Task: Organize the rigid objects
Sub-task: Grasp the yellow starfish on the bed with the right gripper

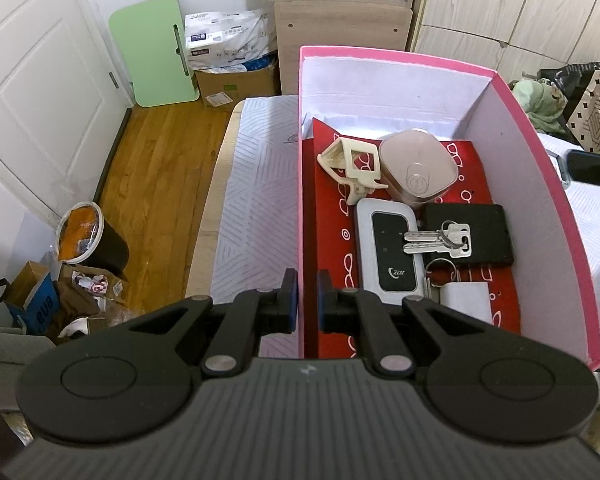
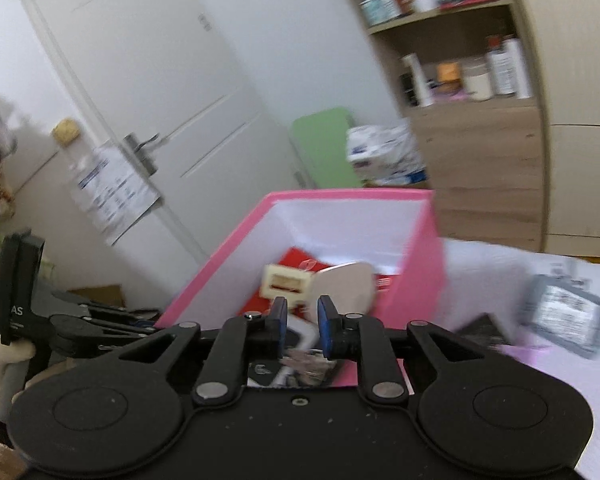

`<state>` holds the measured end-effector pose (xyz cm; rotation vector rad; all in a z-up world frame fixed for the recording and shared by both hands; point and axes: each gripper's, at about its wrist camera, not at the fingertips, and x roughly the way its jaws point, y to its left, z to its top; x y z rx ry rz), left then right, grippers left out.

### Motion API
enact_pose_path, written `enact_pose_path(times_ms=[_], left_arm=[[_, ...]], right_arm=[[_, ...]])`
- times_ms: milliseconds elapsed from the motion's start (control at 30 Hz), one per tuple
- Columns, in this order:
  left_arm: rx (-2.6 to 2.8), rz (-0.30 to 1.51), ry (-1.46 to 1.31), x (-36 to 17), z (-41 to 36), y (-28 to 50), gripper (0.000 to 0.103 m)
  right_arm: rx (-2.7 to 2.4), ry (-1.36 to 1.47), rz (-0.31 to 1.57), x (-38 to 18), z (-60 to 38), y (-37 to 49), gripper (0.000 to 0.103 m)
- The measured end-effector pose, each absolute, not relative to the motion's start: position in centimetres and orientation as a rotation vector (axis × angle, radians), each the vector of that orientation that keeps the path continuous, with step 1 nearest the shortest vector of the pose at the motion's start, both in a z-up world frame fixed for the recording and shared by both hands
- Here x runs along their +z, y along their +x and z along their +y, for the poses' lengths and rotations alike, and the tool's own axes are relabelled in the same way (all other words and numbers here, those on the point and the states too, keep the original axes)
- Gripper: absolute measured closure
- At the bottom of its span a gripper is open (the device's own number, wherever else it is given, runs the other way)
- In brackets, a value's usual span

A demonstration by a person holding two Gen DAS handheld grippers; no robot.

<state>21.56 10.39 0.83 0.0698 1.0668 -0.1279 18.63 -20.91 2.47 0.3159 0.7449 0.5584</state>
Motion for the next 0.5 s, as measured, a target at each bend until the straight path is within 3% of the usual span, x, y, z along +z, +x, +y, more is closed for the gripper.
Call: enact_pose_path(times_ms=[300, 500], left_arm=[[-0.126, 1.061, 0.076, 0.9, 10.3, 21.4, 0.096], [-0.122, 1.066, 0.071, 0.9, 10.2, 21.4, 0.096]], right_arm=[[0.376, 0.314, 0.764, 0.7, -27.1, 17.1, 0.077], [0.439, 0.125, 0.782, -2.0, -25.3, 16.7, 0.073]])
